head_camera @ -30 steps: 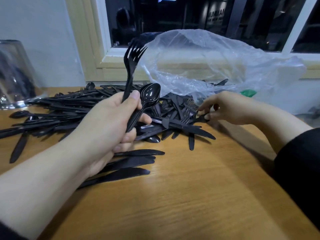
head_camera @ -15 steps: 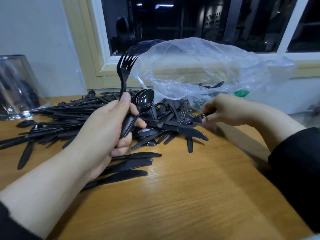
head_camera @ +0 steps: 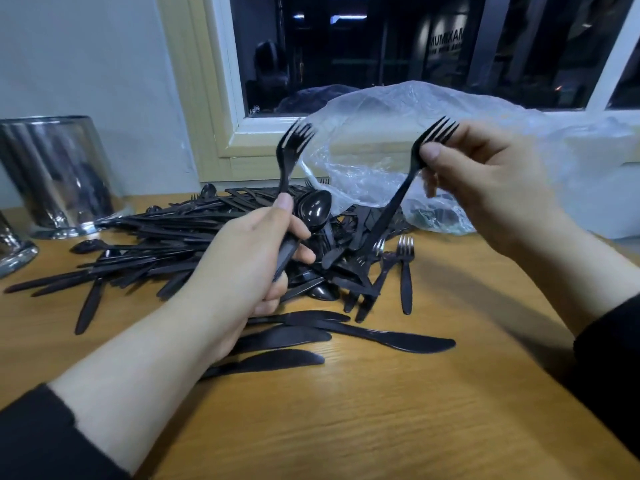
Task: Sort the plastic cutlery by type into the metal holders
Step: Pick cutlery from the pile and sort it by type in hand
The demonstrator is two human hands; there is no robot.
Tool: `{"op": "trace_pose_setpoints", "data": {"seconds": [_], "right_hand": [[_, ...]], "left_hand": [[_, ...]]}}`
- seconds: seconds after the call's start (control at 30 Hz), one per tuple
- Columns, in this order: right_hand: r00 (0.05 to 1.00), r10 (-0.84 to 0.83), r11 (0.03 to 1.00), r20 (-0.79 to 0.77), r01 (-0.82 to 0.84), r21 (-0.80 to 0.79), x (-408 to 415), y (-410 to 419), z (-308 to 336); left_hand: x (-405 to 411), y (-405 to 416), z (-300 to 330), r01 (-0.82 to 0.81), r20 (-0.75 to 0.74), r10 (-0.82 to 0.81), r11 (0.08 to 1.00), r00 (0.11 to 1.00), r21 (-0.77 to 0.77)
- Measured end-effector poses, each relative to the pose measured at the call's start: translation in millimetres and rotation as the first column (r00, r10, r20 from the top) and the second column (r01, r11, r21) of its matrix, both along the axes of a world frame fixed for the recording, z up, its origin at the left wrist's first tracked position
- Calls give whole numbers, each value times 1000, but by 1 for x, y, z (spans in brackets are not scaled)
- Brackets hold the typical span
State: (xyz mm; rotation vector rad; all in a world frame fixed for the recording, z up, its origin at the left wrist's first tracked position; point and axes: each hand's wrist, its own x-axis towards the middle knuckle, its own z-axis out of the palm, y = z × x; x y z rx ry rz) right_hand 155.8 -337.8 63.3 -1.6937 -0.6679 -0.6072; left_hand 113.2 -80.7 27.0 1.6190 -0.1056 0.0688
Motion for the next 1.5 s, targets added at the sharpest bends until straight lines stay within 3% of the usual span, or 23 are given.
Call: {"op": "trace_pose_setpoints", "data": {"seconds": [0.13, 0.37, 0.6, 0.7, 0.77, 0.87, 0.93, 1.1, 1.23, 1.37, 1.47, 1.5], "right_hand": [[986, 147, 989, -79, -148, 1, -5, 25, -11], [976, 181, 977, -118, -164, 137, -8, 43, -20], [993, 57, 998, -100, -57, 4, -9, 43, -16], [977, -166, 980, -136, 147, -135, -4, 20, -7], [909, -385, 852, -158, 284, -440, 5, 0, -7], [823, -546, 533, -159, 195, -824, 14, -13, -16], [817, -557, 449, -150, 144, -882, 20, -11, -25], [807, -576, 389, -133, 127, -913, 25, 2, -37], [828, -529, 482, -185, 114, -869, 26, -2, -35], [841, -445, 713, -307, 126, -690, 25, -13, -32], [897, -165, 974, -410, 82, -213, 20, -14, -22], [911, -23, 1000, -412, 14, -25, 17, -11, -18]], "left_hand": [[-9, -2, 1, 67, -38, -63, 990, 997, 121], [-17, -8, 4, 176, -63, -166, 961, 984, 214], [-18, -10, 2, 219, -32, -219, 936, 975, 275], [-18, -8, 2, 190, -16, -193, 951, 981, 244], [-18, -6, 3, 159, -10, -160, 966, 987, 203], [-16, -4, 1, 113, -8, -114, 974, 993, 194], [-16, -6, 1, 114, -13, -113, 974, 993, 196], [-16, -5, 1, 117, -11, -117, 978, 993, 174], [-15, -2, 1, 108, -7, -108, 983, 994, 151], [-15, -2, 1, 97, -19, -95, 986, 995, 137], [-15, -3, 2, 88, -23, -85, 986, 996, 142], [-15, -3, 2, 89, -25, -86, 986, 996, 142]]}}
